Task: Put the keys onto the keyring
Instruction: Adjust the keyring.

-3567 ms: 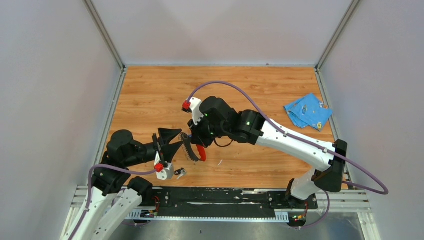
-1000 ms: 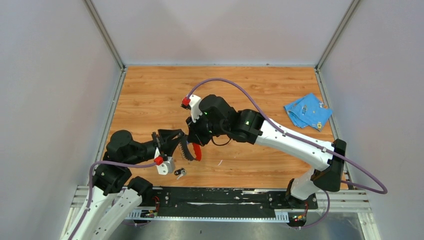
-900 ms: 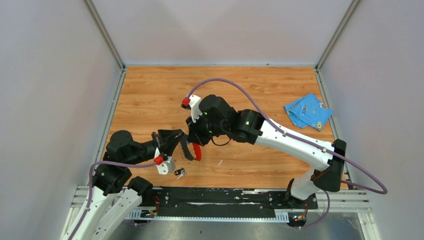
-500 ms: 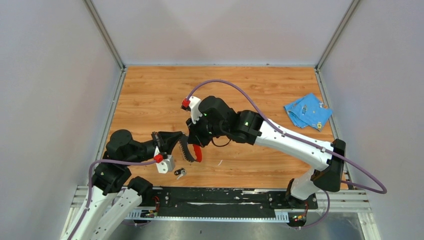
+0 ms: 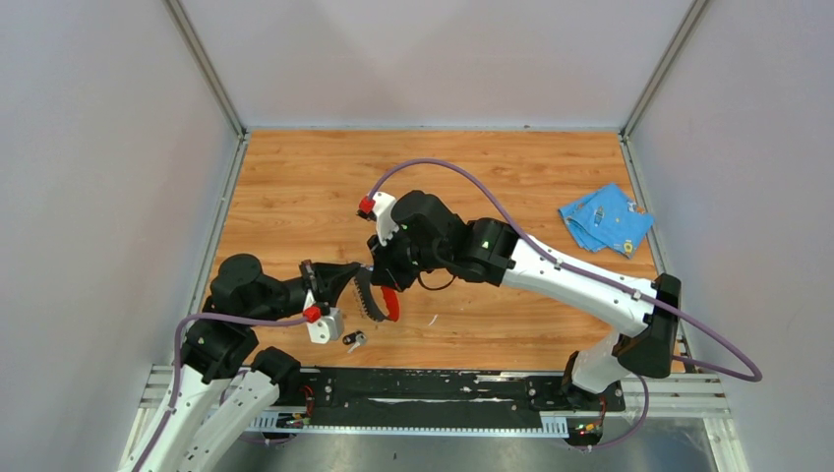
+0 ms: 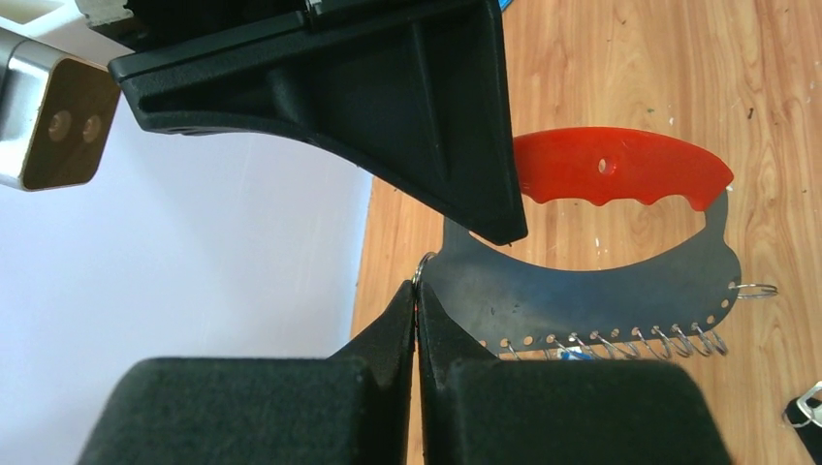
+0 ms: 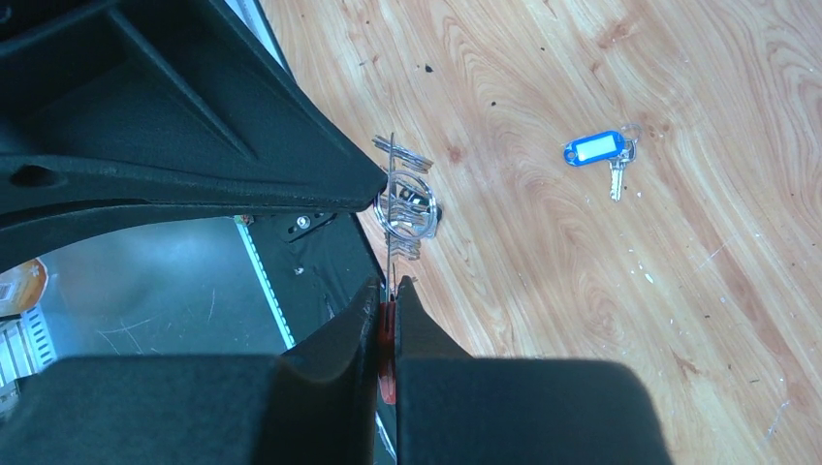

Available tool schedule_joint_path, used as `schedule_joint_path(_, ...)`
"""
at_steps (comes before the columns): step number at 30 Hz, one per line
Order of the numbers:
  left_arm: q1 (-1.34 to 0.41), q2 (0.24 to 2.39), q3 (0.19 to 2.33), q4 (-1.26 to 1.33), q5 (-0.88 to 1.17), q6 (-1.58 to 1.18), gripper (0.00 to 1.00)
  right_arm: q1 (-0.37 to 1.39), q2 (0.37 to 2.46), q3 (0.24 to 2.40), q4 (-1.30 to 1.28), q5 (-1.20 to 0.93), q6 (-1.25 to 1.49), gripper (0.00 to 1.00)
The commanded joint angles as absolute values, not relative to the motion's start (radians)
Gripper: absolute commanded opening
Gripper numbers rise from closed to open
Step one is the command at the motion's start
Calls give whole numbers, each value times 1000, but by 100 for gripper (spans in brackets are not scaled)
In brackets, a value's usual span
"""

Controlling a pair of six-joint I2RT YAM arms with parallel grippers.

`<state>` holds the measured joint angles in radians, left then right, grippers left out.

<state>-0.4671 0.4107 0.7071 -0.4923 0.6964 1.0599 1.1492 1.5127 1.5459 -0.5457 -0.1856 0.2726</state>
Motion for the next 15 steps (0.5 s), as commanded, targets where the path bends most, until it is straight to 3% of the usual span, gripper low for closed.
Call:
schedule_joint_path(1,-472,438,745,-524,714,1031,0,1152,1467,1531,-524,-202,268,0)
schedule_joint_path(15,-472,448,757,-518,658,770,0,1152,1457,1524,-518,-202,255,0)
